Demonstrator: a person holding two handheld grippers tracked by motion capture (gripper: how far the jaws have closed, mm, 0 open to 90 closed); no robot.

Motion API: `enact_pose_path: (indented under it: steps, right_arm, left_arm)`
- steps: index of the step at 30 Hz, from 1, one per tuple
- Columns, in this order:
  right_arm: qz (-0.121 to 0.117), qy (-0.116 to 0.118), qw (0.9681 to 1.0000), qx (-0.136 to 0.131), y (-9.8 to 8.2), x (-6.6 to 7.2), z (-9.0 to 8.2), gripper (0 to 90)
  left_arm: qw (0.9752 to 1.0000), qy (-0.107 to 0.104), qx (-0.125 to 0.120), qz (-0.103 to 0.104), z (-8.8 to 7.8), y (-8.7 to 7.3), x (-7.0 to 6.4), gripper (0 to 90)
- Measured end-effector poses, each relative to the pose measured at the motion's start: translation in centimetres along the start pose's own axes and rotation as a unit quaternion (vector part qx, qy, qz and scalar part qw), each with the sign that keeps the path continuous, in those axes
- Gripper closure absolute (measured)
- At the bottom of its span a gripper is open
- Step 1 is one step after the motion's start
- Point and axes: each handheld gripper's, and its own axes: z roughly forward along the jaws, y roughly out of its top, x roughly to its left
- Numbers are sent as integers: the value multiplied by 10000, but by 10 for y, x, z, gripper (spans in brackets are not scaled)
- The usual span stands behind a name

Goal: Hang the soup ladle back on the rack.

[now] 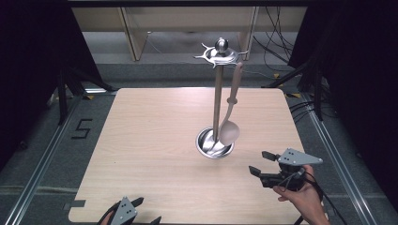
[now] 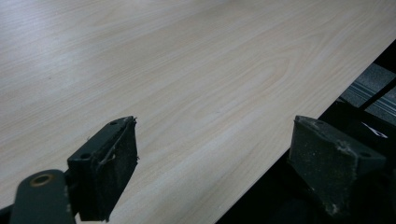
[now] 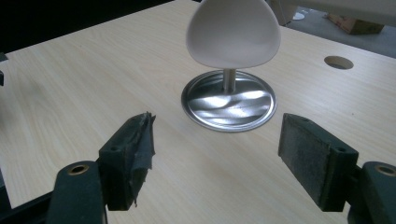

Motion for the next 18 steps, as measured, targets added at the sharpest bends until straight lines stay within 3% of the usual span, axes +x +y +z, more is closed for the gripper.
enact_pose_path:
  steps: [1,2,3,5,7,8,9,13,15,16,17,18]
  right_arm:
    - [170,29,9997,146,-1,3,-2,275]
    - [170,29,9997,146,-1,3,-2,275]
    - [7,7,10000,32,-2,1,0,274]
    - [108,12,9999,105,-4,3,-1,273]
    - [-23,-1,10000,45,-5,1,1,273]
    - [94,22,9999,112,-6,3,0,272]
    - [-24,12,10000,28,-8,2,2,272]
    - [141,37,9998,135,-13,4,2,270]
    - [65,87,9999,124,-16,4,3,270]
    - [229,84,9996,173,-17,6,2,269]
    - [69,97,9998,133,-18,4,2,268]
    - [69,97,9998,133,-18,4,2,268]
  left_arm:
    - [10000,14,-28,27,0,0,0,149]
    - [10000,14,-28,27,0,0,0,149]
    - [10000,-3,-47,-8,0,0,0,149]
    - [10000,15,-28,-11,0,0,0,149]
    - [10000,-2,23,23,0,0,0,149]
    - [10000,-3,-41,-14,1,0,0,149]
    - [10000,-1,-26,5,0,0,0,149]
    - [10000,26,-16,29,-1,0,0,149]
    - [10000,28,-24,6,-1,0,0,149]
    - [10000,8,-39,-7,0,0,0,149]
    - [10000,3,-42,-2,0,0,0,149]
    - [10000,3,-42,-2,0,0,0,149]
